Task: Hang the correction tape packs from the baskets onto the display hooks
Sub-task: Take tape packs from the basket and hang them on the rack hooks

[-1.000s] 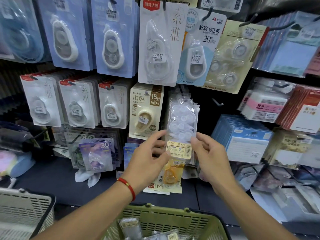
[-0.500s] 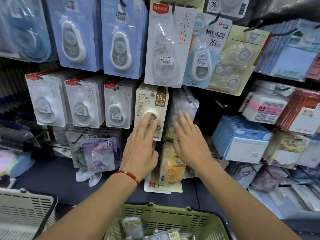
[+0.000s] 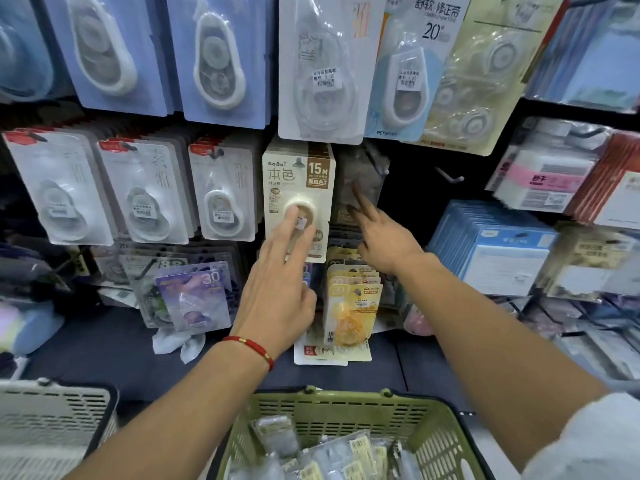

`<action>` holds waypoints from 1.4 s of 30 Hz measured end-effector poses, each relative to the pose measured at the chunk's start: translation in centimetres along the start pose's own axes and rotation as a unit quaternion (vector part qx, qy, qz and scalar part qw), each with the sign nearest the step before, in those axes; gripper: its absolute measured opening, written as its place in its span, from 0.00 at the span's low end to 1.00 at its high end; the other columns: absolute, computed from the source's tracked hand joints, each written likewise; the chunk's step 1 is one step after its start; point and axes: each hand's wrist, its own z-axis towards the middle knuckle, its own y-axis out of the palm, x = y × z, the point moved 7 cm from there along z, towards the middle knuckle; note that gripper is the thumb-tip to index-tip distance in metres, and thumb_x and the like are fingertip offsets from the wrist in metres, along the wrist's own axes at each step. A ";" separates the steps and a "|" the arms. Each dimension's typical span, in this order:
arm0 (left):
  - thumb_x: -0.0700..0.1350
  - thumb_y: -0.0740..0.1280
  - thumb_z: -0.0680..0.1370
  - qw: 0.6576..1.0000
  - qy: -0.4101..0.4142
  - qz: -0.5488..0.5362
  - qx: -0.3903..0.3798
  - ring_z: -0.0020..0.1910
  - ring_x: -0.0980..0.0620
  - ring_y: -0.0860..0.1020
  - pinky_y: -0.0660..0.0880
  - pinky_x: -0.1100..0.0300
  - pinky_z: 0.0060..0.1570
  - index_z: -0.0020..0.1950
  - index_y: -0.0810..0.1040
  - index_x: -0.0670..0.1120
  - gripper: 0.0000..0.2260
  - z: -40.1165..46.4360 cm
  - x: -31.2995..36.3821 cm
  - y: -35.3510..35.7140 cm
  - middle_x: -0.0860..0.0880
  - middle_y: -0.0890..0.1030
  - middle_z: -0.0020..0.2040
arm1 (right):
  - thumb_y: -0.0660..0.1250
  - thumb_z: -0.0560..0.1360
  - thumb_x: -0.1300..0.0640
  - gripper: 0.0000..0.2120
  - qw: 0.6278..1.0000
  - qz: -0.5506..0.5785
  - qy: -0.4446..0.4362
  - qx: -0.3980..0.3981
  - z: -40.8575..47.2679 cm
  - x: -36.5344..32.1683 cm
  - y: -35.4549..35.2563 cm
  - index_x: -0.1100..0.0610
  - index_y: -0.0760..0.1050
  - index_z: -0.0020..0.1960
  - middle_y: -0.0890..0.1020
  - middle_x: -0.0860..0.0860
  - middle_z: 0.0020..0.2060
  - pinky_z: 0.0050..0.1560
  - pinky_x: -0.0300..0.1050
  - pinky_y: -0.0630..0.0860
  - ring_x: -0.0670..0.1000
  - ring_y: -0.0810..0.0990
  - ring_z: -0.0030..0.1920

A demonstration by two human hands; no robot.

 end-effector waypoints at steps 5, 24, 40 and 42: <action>0.34 0.69 0.74 0.999 0.004 -0.008 -0.035 0.70 0.40 0.71 0.73 0.45 0.68 0.75 0.73 0.45 0.28 -1.4 -0.2 0.2 0.43 0.73 0.72 | 0.62 0.81 0.60 0.24 0.995 0.077 -0.010 0.069 -4.6 -0.3 0.3 0.60 0.69 0.77 0.69 0.56 0.77 0.62 0.59 0.78 0.60 0.75 0.70; 0.40 0.65 0.81 0.809 -0.300 0.129 -0.489 0.79 0.41 0.66 0.59 0.58 0.74 0.84 0.60 0.47 0.32 -26.3 -11.1 7.6 0.41 0.59 0.83 | 0.77 0.76 0.51 0.52 0.865 0.295 -0.127 -0.385 -25.0 -20.9 28.4 0.52 0.45 0.86 0.49 0.51 0.86 0.82 0.49 0.53 0.54 0.51 0.85; 0.42 0.72 0.80 0.888 -0.413 -0.071 -0.187 0.62 0.47 0.81 0.74 0.61 0.64 0.67 0.81 0.47 0.15 -23.5 -8.1 6.4 0.46 0.83 0.62 | 0.83 0.69 0.50 0.33 0.683 0.658 0.200 -0.247 -23.9 -13.7 26.2 0.56 0.75 0.69 0.86 0.52 0.58 0.60 0.50 0.83 0.55 0.85 0.60; 0.45 0.75 0.79 0.841 -0.434 -0.234 -0.221 0.60 0.49 0.83 0.78 0.55 0.65 0.67 0.79 0.49 0.17 -23.8 -6.3 9.3 0.48 0.84 0.61 | 0.77 0.76 0.50 0.27 0.599 0.731 0.217 -0.244 -23.7 -12.1 24.5 0.59 0.75 0.71 0.87 0.53 0.58 0.61 0.52 0.83 0.54 0.87 0.59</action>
